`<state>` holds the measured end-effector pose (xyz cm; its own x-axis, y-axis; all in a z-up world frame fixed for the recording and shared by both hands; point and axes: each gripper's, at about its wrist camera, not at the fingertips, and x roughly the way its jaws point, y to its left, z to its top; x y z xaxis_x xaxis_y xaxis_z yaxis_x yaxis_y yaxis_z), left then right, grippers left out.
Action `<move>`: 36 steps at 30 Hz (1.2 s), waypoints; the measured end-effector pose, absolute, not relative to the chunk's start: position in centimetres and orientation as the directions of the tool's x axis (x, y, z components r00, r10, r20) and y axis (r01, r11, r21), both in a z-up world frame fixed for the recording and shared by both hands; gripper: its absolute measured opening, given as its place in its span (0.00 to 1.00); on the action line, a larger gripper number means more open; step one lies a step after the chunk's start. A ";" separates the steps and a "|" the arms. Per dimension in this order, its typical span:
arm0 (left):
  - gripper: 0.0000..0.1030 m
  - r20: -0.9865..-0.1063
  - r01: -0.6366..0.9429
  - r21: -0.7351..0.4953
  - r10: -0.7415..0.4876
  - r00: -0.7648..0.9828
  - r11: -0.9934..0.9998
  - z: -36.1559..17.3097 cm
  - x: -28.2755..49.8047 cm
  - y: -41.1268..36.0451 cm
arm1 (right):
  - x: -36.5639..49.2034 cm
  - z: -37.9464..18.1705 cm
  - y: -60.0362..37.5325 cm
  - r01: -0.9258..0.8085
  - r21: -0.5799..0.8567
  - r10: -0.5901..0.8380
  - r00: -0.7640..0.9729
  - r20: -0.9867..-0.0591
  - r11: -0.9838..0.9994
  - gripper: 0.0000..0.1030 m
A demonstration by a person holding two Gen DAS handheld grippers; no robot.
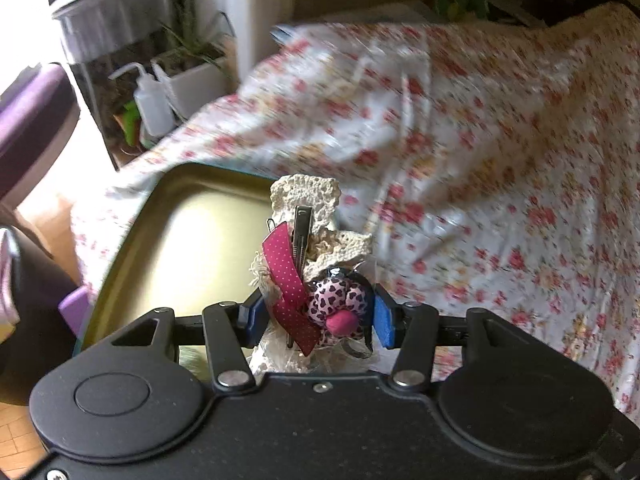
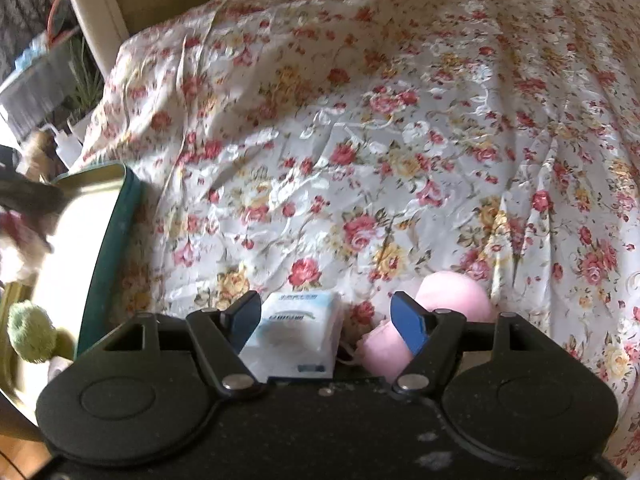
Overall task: Organize soft objects
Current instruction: 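Carry the hair clip to the tray while the right gripper grasps the white tissue pack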
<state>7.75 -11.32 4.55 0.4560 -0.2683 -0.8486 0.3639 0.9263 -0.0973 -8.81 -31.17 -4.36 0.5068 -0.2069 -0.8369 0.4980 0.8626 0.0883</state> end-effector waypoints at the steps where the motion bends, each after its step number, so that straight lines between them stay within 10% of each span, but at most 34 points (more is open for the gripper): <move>1: 0.49 -0.845 0.357 -0.097 -0.266 0.463 0.929 4.8 7.9 -10.7 | -8.7 -4.4 -30.9 0.497 0.082 -0.210 0.503 -0.838 0.864 0.70; 15: 0.49 -0.848 0.321 -0.092 -0.243 0.471 0.943 5.1 9.2 -3.8 | -7.4 -5.1 -29.1 0.492 -0.018 -0.260 0.429 -0.865 0.870 0.72; 19: 0.49 -0.856 0.322 -0.105 -0.250 0.453 0.941 4.7 9.4 -2.0 | -7.2 -5.0 -28.9 0.486 -0.019 -0.248 0.413 -0.876 0.874 0.49; 24: 0.49 -0.857 0.314 -0.123 -0.261 0.445 0.941 4.6 9.9 0.3 | -7.5 -4.3 -28.6 0.522 -0.023 -0.281 0.420 -0.863 0.852 0.49; 36: 0.49 -0.879 0.243 -0.117 -0.215 0.426 0.963 4.2 11.6 4.1 | -8.4 -0.2 -25.9 0.460 0.193 -0.195 0.669 -0.717 0.867 0.49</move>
<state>11.55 4.08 4.17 0.4263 -0.2149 -0.8787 0.2435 0.9628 -0.1174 -8.37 -25.87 -0.19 0.6695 -0.1954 -0.7167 0.4596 0.8669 0.1930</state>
